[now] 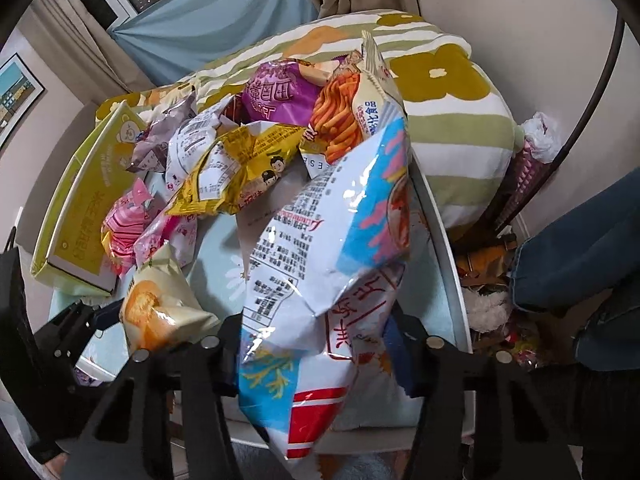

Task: Organize snacks
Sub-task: 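Grasp the egg cake pack with the left gripper while the right grasps the blue-white chip bag, then carry both packs over the yellow box and release them inside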

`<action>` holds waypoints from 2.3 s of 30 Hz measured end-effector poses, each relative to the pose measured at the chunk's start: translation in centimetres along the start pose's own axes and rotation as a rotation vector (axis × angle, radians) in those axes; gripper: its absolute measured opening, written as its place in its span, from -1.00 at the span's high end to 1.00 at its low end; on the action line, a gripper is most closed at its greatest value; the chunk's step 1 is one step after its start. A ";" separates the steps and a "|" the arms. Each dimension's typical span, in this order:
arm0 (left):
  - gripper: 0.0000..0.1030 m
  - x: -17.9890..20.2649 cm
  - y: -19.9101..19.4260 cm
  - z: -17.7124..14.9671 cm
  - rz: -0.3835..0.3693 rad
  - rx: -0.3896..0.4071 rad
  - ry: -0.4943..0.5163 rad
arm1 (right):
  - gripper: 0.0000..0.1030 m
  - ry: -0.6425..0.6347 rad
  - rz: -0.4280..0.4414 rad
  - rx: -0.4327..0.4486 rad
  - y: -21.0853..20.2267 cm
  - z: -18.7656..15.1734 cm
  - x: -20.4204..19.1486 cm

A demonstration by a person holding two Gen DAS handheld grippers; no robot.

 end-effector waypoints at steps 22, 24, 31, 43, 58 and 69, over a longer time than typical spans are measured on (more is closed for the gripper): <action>-0.47 -8.5 -15.6 0.1 0.022 0.278 -0.173 | 0.09 -0.141 0.048 0.192 -11.6 1.1 -8.7; -0.47 -10.9 -16.7 0.0 0.044 0.295 -0.199 | 0.09 -0.165 0.070 0.209 -12.0 1.8 -10.8; -0.47 -20.9 -18.2 -0.7 0.120 0.297 -0.295 | 0.09 -0.269 0.164 0.228 -10.5 5.7 -20.3; -0.47 -34.3 -12.0 -2.2 0.164 0.149 -0.382 | 0.09 -0.340 0.192 0.114 -2.2 10.1 -32.2; -1.00 -34.8 -8.5 -4.0 0.146 0.069 -0.382 | 0.09 -0.380 0.103 0.024 2.8 11.4 -36.0; -1.00 -35.8 -9.9 -5.9 0.140 0.076 -0.507 | 0.07 -0.487 0.096 -0.037 4.6 11.5 -37.5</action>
Point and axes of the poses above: each gripper's, at about its wrist camera, not at the fingertips, and y roughly the way its jaws point, x to its right, z to its top, the point moved 2 cm from there along y, roughly the way its jaws point, and after that the axes turned 12 degrees about -x, right-handed, at the moved point
